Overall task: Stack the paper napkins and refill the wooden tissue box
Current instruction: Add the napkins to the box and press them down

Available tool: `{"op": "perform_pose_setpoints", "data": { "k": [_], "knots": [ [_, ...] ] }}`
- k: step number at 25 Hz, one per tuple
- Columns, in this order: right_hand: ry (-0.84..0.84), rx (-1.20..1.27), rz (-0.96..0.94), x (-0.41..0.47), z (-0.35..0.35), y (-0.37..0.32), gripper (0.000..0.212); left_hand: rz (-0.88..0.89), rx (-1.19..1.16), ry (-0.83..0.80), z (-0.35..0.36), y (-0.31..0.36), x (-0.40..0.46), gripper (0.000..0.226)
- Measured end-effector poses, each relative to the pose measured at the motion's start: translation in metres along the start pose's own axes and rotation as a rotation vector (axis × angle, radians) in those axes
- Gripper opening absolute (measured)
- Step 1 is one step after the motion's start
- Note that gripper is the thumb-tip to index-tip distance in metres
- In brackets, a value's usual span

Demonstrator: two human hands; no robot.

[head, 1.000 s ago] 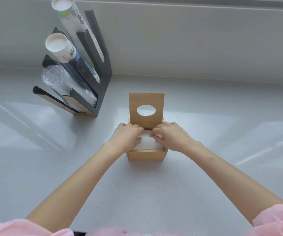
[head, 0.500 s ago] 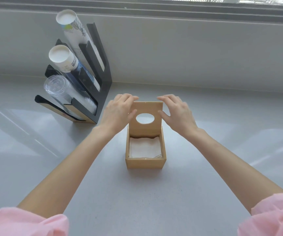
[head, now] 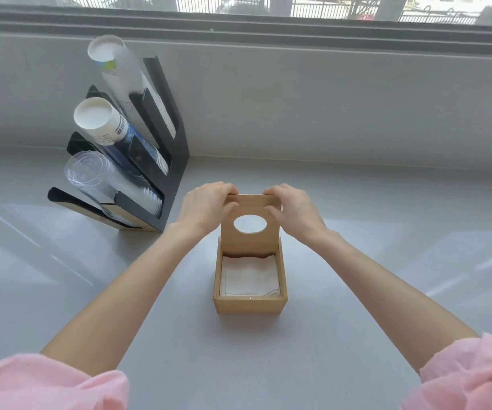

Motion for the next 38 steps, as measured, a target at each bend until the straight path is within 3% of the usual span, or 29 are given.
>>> {"op": "perform_pose_setpoints", "data": {
  "k": [13,19,30,38],
  "knots": [
    [0.184,0.028,-0.068,-0.021,-0.017,0.002,0.026,0.028,-0.13,0.086,-0.008,0.008,-0.02,0.021],
    [0.153,0.036,-0.144,-0.051,-0.006,-0.002,0.022,0.106,-0.227,0.016,0.008,-0.004,-0.044,0.019],
    [0.19,0.003,-0.265,-0.092,0.024,0.003,0.026,0.212,-0.324,0.075,0.04,-0.021,-0.084,0.03],
    [0.194,-0.048,-0.287,-0.111,0.048,0.006,0.027,0.226,-0.315,-0.091,0.075,-0.031,-0.092,0.032]
  ]
}}
Point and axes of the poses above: each hand's wrist, its own x-axis towards the middle knuckle, its own z-axis out of the palm, y = z × x, the point moved 7 cm from there along x, towards the middle knuckle, and after that the axes turned 13 degrees about -z, right-handed, at the moved point
